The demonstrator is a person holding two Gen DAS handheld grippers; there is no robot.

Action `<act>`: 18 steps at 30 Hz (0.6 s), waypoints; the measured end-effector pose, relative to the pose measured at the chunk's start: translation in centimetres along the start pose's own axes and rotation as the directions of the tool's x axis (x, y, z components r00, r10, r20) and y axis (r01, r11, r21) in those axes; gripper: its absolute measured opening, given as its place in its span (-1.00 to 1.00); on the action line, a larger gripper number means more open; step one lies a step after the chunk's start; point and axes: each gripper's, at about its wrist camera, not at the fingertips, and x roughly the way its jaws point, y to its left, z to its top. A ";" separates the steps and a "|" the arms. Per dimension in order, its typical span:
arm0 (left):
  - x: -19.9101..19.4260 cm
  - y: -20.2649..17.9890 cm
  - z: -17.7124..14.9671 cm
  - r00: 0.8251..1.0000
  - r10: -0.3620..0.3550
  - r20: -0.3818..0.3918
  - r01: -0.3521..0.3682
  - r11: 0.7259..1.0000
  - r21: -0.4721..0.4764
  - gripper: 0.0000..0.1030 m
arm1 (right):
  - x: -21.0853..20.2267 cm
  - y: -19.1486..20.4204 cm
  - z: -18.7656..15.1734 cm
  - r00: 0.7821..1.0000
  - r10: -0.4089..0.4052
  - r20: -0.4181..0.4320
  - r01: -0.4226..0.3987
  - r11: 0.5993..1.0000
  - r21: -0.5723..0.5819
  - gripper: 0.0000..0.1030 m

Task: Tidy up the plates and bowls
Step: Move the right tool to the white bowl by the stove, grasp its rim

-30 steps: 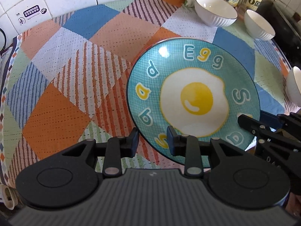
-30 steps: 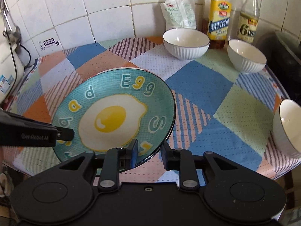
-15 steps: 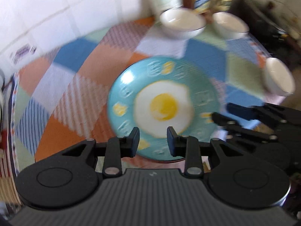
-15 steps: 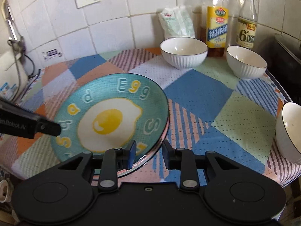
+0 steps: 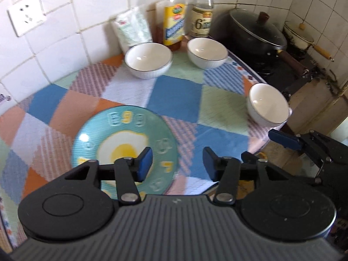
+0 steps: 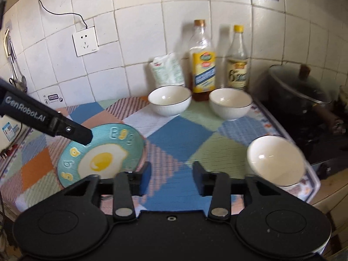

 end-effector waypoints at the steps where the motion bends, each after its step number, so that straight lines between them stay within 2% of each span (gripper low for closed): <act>1: 0.6 -0.6 0.1 1.000 -0.008 -0.004 0.008 1.000 -0.007 0.15 | -0.1 -0.3 -0.2 1.000 -0.022 -0.001 0.021 0.999 -0.026 0.20; 2: 1.2 -1.1 0.2 1.000 -0.015 -0.007 0.015 1.000 -0.012 0.25 | -0.2 -0.7 -0.3 0.999 -0.049 0.008 0.049 0.998 -0.036 0.22; 4: 2.6 -2.2 0.6 0.999 -0.036 -0.019 0.035 0.999 -0.019 0.31 | 0.1 -1.9 -0.7 0.997 -0.076 -0.006 0.076 0.997 -0.011 0.30; 7: 5.1 -3.9 1.3 0.997 -0.056 -0.047 0.055 0.998 -0.011 0.60 | 0.7 -4.0 -1.2 0.993 -0.115 -0.031 0.116 0.992 0.052 0.46; 8: 5.8 -4.4 1.6 0.997 -0.054 -0.054 0.055 0.999 0.001 0.67 | 1.0 -4.6 -1.4 0.990 -0.137 -0.034 0.139 0.988 0.068 0.58; 10: 7.3 -5.7 2.0 0.997 -0.032 -0.066 0.034 0.999 0.024 0.69 | 1.7 -5.9 -2.0 0.982 -0.185 -0.041 0.188 0.978 0.091 0.87; 13: 9.6 -7.4 2.9 0.992 0.016 -0.124 -0.009 0.998 0.054 0.71 | 2.6 -7.6 -2.9 0.974 -0.227 -0.021 0.228 0.967 0.114 0.87; 18: 12.3 -9.1 3.7 0.992 -0.007 -0.123 0.016 0.997 0.075 0.71 | 5.2 -10.0 -4.6 0.975 -0.218 -0.049 0.223 0.963 0.152 0.89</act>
